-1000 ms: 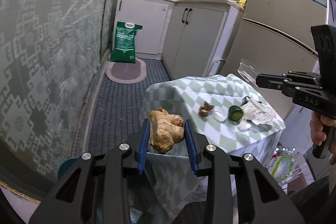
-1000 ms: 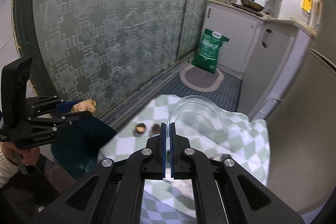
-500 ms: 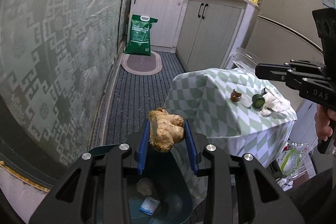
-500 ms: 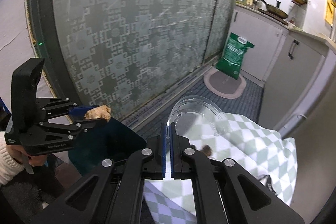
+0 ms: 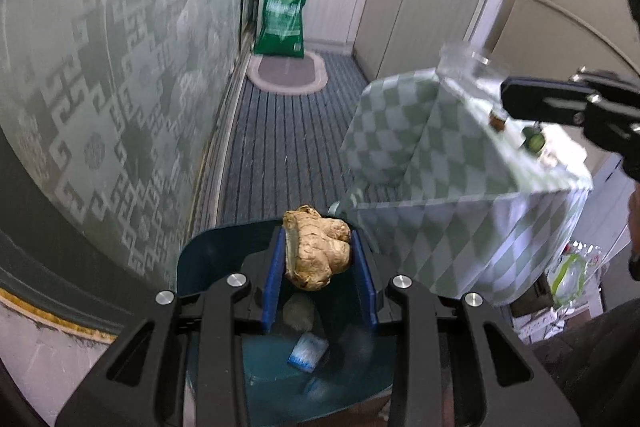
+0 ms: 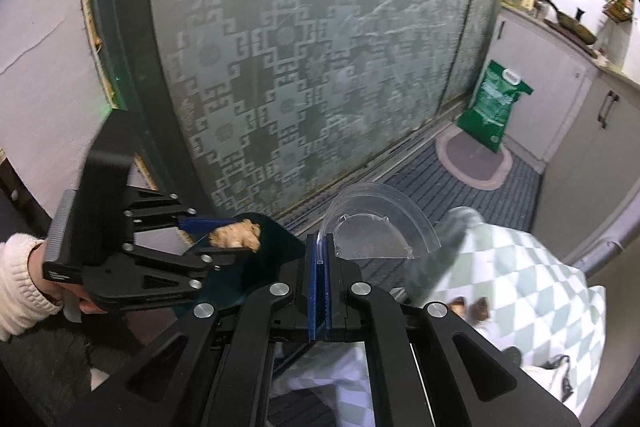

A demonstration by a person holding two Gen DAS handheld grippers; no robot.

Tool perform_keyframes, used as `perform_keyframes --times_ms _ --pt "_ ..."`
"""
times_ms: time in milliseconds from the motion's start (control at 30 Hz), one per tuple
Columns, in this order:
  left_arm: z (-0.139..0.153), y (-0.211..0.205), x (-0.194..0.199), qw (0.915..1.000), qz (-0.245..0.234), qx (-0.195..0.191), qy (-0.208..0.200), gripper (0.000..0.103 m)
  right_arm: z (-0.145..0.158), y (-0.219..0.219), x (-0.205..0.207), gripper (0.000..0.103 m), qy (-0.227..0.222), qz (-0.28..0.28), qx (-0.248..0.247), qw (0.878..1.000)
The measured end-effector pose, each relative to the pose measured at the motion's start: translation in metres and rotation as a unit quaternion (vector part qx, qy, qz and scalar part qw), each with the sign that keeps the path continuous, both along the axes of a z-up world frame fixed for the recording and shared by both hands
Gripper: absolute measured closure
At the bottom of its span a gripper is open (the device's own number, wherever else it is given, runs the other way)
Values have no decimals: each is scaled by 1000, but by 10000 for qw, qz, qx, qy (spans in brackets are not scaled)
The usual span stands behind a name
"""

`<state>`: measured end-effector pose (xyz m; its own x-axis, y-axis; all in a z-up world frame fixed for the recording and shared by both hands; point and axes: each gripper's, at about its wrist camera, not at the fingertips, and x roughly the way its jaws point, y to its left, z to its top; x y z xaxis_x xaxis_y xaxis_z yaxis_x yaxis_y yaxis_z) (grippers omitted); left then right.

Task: Collect trash
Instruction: 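Drop the ginger root into the teal bin with the left gripper while the right gripper drops the lid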

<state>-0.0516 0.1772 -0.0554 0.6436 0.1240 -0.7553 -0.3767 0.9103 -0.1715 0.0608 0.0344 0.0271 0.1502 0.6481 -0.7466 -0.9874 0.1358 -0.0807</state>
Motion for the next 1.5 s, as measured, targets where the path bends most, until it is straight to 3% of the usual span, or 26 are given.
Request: perform_keyframes --times_ms 467,633,967,1500 --pt "-51 6 2 9948 -163 -106 1001 67 -45 33 -26 101 501 374 -826 9946" --pt "-58 9 1 9936 -147 -88 1115 67 -63 41 -31 101 589 477 -1116 9909" --pt "-50 14 -4 9953 -22 20 971 71 -88 47 -32 101 832 585 -1468 9839" --pt "-1 17 -15 9988 306 375 -21 79 -121 49 -34 101 1510 669 -1804 9696"
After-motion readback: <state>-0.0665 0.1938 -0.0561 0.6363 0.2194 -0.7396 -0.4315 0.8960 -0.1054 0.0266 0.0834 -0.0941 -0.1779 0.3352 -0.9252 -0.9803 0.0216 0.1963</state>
